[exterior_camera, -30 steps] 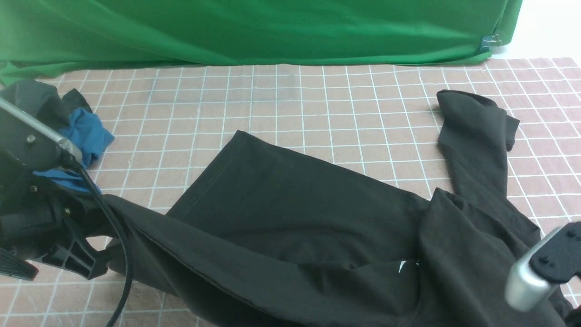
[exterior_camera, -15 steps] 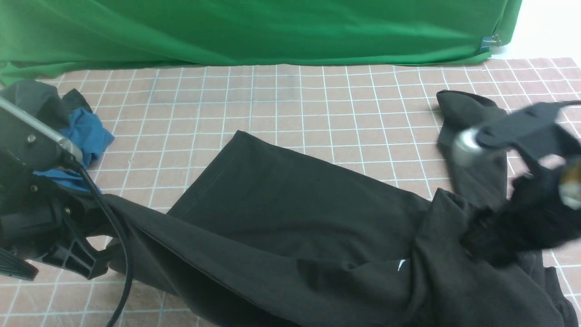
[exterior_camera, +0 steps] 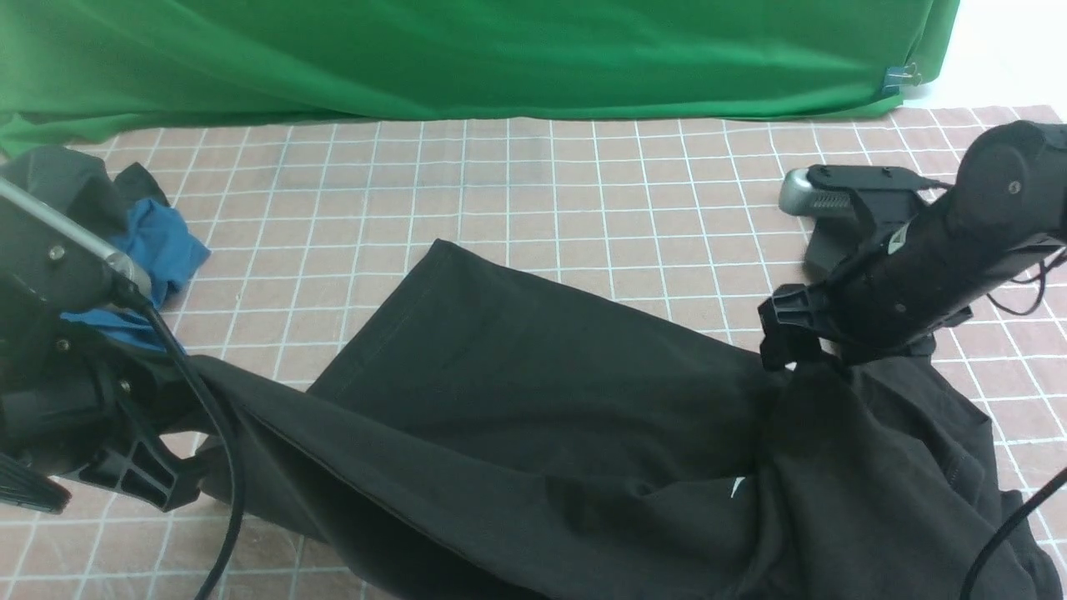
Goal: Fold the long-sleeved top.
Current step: Spread the long sleeves with your arms and place them on the tabletop
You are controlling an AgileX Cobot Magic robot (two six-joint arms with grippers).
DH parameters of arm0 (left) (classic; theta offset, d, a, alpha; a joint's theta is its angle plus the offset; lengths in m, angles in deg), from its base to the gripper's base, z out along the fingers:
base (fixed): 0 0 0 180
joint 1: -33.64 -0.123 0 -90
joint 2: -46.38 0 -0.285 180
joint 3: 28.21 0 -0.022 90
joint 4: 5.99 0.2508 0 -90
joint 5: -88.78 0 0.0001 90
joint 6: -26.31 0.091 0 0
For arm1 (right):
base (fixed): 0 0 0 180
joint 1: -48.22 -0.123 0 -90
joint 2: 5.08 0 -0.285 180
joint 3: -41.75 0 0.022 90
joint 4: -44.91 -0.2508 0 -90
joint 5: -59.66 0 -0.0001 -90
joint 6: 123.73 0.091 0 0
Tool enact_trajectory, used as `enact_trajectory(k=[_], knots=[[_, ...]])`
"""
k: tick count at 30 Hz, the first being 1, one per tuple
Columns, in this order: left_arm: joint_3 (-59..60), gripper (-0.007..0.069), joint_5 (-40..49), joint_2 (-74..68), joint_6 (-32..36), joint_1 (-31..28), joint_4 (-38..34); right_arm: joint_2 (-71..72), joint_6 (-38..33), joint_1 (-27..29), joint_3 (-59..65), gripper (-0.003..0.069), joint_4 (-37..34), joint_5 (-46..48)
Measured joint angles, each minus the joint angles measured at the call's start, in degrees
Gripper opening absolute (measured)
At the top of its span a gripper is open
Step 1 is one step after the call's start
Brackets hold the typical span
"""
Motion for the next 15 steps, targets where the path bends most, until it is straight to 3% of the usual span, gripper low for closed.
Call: enact_trajectory(k=[5,7,11,12,15], knots=[[0.00,0.0021,0.00,0.00,0.00,0.00,0.00,-1.66,-0.12,0.00,0.00,0.0575,-0.13,0.34],[0.00,0.0021,0.00,0.00,0.06,0.00,0.00,-2.55,-0.43,0.00,0.00,0.0536,-0.56,0.50],[0.00,0.0021,0.00,0.00,0.17,0.00,-0.13,-3.19,-0.86,0.00,0.00,0.0377,-1.10,-0.10],[0.00,0.0021,0.00,0.00,0.17,0.00,-0.24,-3.19,-0.98,0.00,0.00,0.0366,-1.16,-0.10],[0.00,0.0021,0.00,0.00,0.17,0.00,-0.46,-3.07,-4.14,0.00,0.00,0.0149,-1.26,0.94]])
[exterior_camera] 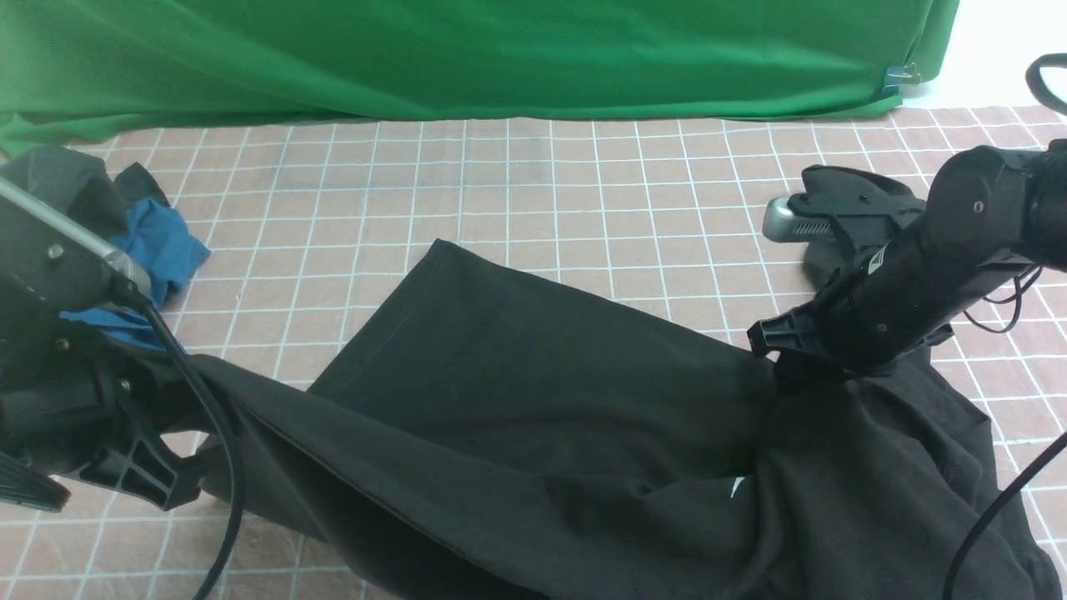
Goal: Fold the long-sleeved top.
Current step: Spread the long sleeves with your arms and place them on the tabletop
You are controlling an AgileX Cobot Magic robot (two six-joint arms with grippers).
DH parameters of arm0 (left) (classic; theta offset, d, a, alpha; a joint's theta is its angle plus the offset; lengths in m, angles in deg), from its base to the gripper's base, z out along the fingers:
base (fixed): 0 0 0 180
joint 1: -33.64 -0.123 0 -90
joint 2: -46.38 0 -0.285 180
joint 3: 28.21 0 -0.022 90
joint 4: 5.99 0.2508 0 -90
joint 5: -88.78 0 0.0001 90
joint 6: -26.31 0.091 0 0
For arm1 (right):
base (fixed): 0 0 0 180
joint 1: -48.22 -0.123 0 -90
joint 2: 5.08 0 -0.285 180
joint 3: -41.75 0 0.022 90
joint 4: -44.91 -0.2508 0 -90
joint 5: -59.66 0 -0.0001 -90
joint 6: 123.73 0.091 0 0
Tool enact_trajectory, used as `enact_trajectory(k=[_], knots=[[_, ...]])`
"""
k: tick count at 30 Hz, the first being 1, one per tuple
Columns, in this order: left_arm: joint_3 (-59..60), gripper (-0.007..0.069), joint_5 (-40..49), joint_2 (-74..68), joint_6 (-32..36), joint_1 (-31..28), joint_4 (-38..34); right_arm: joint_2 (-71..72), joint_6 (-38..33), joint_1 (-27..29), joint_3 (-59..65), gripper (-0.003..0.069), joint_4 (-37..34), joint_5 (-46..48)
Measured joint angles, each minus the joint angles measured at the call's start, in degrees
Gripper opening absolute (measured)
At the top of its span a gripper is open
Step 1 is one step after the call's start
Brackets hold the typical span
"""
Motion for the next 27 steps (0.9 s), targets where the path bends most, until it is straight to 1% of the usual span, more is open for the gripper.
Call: enact_trajectory(k=[1,2,3,5,9,13,14,15,17,18,22,24,25,26,27], knots=[[0.00,0.0021,0.00,0.00,0.00,0.00,0.00,0.52,-0.84,0.00,0.00,0.0099,0.00,0.89],[0.00,0.0021,0.05,0.00,0.00,0.00,0.00,1.32,-1.57,0.00,0.00,0.0073,0.07,1.90],[0.00,0.0021,0.05,0.00,0.00,0.00,0.00,2.63,-2.12,0.00,0.00,0.0062,0.21,2.89],[0.00,0.0021,0.16,0.00,0.00,0.00,-0.04,6.03,-2.80,0.00,0.00,0.0055,0.91,5.08],[0.00,0.0021,0.16,0.00,0.00,0.00,0.22,16.21,-2.48,0.00,0.57,0.0054,2.32,16.03],[0.00,0.0021,0.46,0.00,0.00,0.00,0.90,29.86,1.50,-0.59,5.92,0.0054,3.16,26.31],[0.00,0.0021,0.43,0.00,0.00,0.00,0.90,29.86,1.50,-0.67,6.30,0.0054,3.23,26.72],[0.00,0.0021,0.43,0.00,0.00,0.00,0.90,35.10,3.88,-1.28,10.06,0.0054,3.46,28.96],[0.00,0.0021,0.43,0.00,0.00,0.00,0.90,38.11,5.30,-1.96,12.33,0.0053,3.52,29.69],[0.00,0.0021,0.43,0.00,0.00,0.00,0.90,40.99,6.78,-2.93,15.55,0.0053,3.35,30.17],[0.00,0.0021,0.43,0.00,0.00,0.00,0.90,44.25,9.79,-6.21,23.80,0.0057,1.25,30.80],[0.00,0.0021,0.43,0.00,0.00,0.00,0.90,44.31,10.94,-9.54,28.36,0.0115,-0.92,30.98],[0.00,0.0021,0.43,0.00,0.00,0.00,0.90,44.31,11.10,-10.62,29.44,0.0167,-1.09,31.13],[0.00,0.0021,0.43,0.00,0.00,0.00,0.90,44.31,11.14,-10.79,29.59,0.0180,-1.09,31.19],[0.00,0.0021,0.43,0.00,0.00,0.00,0.90,44.26,11.26,-11.52,29.87,0.0252,-1.09,31.32]])
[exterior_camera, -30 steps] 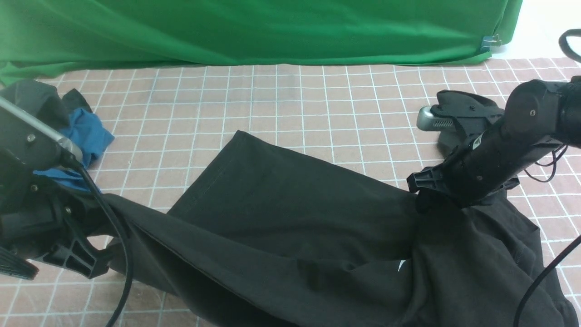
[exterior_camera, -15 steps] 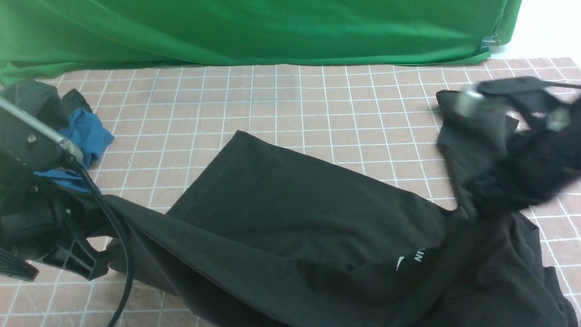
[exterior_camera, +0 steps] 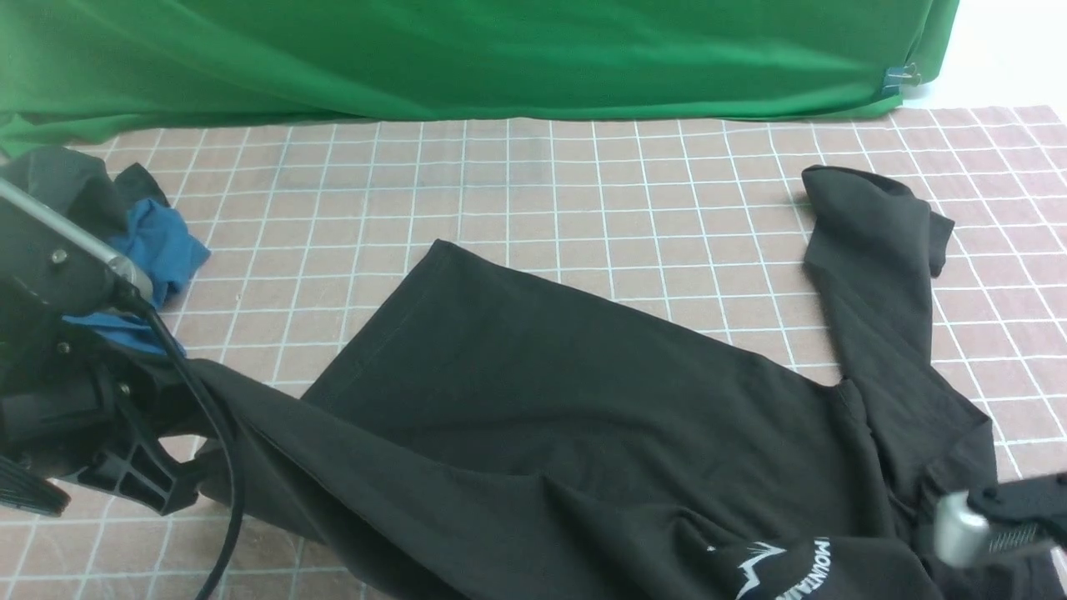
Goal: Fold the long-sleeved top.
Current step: Spread the long sleeves with your arms and place them on the tabletop
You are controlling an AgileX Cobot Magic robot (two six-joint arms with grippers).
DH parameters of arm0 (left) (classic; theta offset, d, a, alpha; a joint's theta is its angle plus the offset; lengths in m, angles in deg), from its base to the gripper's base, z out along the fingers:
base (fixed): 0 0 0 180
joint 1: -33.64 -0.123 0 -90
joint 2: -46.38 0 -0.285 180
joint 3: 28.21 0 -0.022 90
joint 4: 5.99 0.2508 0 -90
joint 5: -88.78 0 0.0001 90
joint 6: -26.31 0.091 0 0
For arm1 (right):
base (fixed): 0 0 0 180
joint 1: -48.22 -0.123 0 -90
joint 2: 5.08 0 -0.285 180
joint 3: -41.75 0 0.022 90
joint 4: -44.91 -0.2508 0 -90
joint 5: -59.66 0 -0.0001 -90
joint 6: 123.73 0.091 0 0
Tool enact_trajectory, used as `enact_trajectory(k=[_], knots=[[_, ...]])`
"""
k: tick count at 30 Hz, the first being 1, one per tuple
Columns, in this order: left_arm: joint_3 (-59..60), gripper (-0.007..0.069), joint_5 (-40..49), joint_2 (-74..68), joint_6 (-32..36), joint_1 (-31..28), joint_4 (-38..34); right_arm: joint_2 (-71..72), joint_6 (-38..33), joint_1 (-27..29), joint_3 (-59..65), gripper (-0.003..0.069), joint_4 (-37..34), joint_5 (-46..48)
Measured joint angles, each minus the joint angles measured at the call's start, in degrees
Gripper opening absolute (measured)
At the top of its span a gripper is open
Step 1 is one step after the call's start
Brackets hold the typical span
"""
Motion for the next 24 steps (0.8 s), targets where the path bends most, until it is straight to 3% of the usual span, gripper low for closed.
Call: enact_trajectory(k=[2,3,4,6,9,11,12,13,18,24], knots=[[0.00,0.0021,0.00,0.00,-0.13,0.00,0.00,0.00,0.32,-0.42,-2.02,0.0469,1.68,-0.07],[0.00,0.0021,0.00,0.00,-0.13,0.00,0.00,0.00,0.41,-0.42,-2.02,0.0484,1.97,-0.17],[0.00,0.0021,0.00,0.00,-0.13,0.00,0.00,0.00,1.29,-0.63,-4.93,0.0573,4.83,-0.86],[0.00,0.0021,0.00,0.00,-0.13,0.00,0.00,-0.15,3.96,-0.64,-8.67,0.0624,11.57,-3.24],[0.00,0.0021,0.00,0.00,-0.13,0.00,-0.23,-2.69,9.66,2.07,-14.36,0.0589,21.74,-9.75],[0.00,0.0021,0.00,0.00,-0.13,0.00,-0.47,-4.81,10.02,4.54,-15.85,0.0563,23.49,-11.93],[0.00,0.0021,0.00,0.00,-0.13,0.00,-0.73,-9.02,9.74,9.24,-17.34,0.0544,23.51,-14.67],[0.00,0.0021,0.00,0.00,-0.13,0.00,-0.73,-9.55,9.62,9.24,-17.34,0.0544,23.49,-14.68],[0.00,0.0021,0.00,0.00,-0.13,0.00,-0.90,-25.74,5.86,23.41,-17.85,0.0576,17.03,-22.83],[0.00,0.0021,0.18,0.00,-0.13,0.00,-0.97,-36.33,0.77,27.72,-17.85,0.0585,9.84,-31.78]])
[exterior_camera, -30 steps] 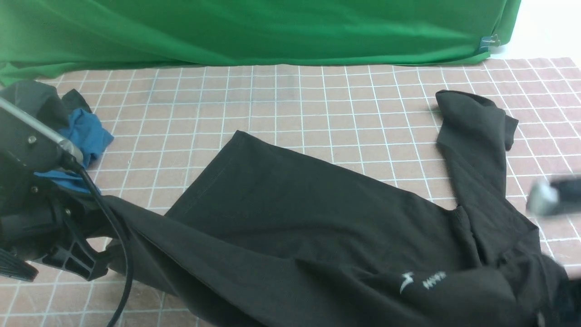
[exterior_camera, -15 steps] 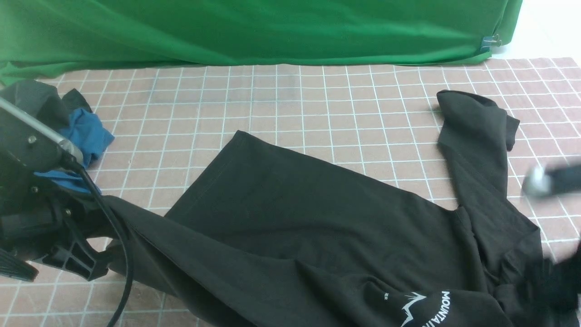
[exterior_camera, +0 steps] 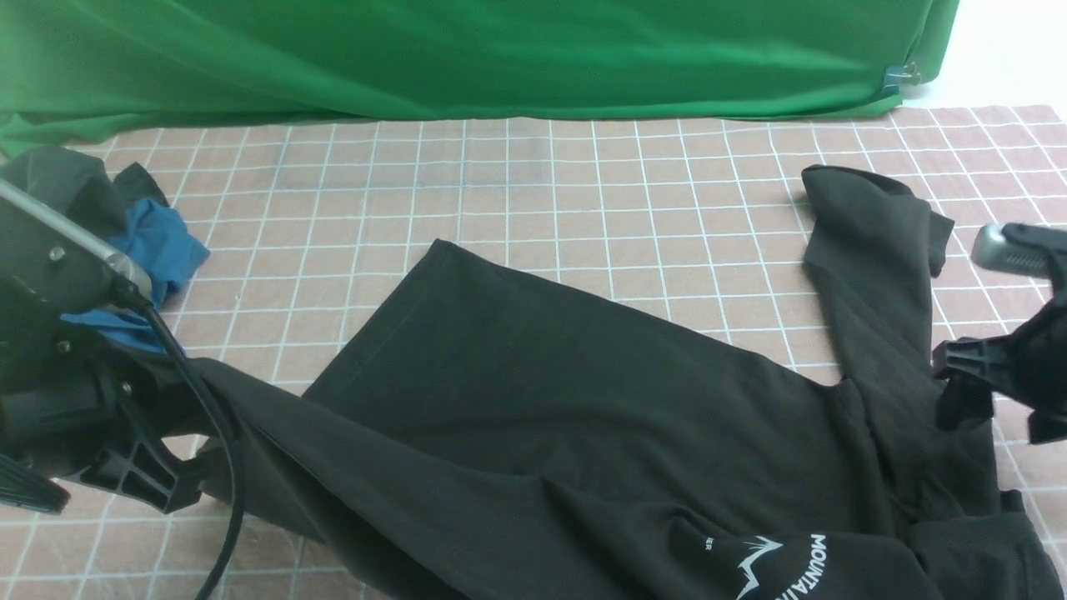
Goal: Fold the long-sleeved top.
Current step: Spread the long sleeves with your arms and place them on the tabletop
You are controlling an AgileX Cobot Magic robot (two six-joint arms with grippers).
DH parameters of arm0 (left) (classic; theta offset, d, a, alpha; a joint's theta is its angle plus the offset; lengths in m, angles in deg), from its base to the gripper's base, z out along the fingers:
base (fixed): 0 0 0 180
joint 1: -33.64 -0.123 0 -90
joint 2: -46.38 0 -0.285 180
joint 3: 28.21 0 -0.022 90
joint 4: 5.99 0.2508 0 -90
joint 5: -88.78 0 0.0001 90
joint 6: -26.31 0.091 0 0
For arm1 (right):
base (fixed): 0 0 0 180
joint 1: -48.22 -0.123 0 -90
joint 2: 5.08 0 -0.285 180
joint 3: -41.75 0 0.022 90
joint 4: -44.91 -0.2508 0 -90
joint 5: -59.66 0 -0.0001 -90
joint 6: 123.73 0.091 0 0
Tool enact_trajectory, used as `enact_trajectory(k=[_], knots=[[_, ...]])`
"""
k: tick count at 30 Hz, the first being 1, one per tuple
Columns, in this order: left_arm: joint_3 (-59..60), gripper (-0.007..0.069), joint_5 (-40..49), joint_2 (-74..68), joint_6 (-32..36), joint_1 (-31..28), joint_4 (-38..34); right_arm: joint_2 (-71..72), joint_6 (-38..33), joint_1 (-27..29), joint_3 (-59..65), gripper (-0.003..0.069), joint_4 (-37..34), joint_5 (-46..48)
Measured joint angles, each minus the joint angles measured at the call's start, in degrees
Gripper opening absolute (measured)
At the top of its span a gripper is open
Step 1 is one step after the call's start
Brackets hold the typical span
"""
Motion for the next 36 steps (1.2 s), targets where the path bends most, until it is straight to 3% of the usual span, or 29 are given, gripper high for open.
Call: enact_trajectory(k=[5,8,9,10,11,12,14,21,36], knots=[[0.00,0.0021,0.00,0.00,0.00,0.00,-0.09,-3.91,-2.16,0.15,-0.49,0.0561,-1.90,-1.75],[0.00,0.0021,0.00,0.00,0.00,0.00,-0.09,-4.16,-4.75,-0.01,-0.61,0.0420,-2.49,-2.18],[0.00,0.0021,0.00,0.00,0.00,0.00,-0.09,-4.21,-4.94,-0.01,-0.67,0.0407,-2.57,-2.18],[0.00,0.0021,0.00,0.00,0.00,0.00,-0.09,-4.43,-6.63,-0.54,-1.05,0.0304,-3.15,-2.59],[0.00,0.0021,0.00,0.00,0.00,0.00,-0.09,-4.58,-6.86,-0.60,-1.20,0.0273,-3.21,-2.59],[0.00,0.0021,0.00,0.00,0.00,0.00,-0.09,-4.97,-8.38,-1.21,-2.00,0.0150,-4.04,-2.50],[0.00,0.0021,-0.06,0.00,0.00,0.00,-0.09,-5.31,-9.80,-1.76,-3.50,0.0072,-4.48,-1.97],[0.00,0.0021,-1.33,0.00,0.45,0.00,-0.09,-6.72,-14.58,-2.09,-17.40,0.0043,-1.80,-4.08],[0.00,0.0021,2.58,0.00,5.14,0.00,-0.09,-23.14,-14.99,3.02,-48.22,0.0042,2.03,-12.39]])
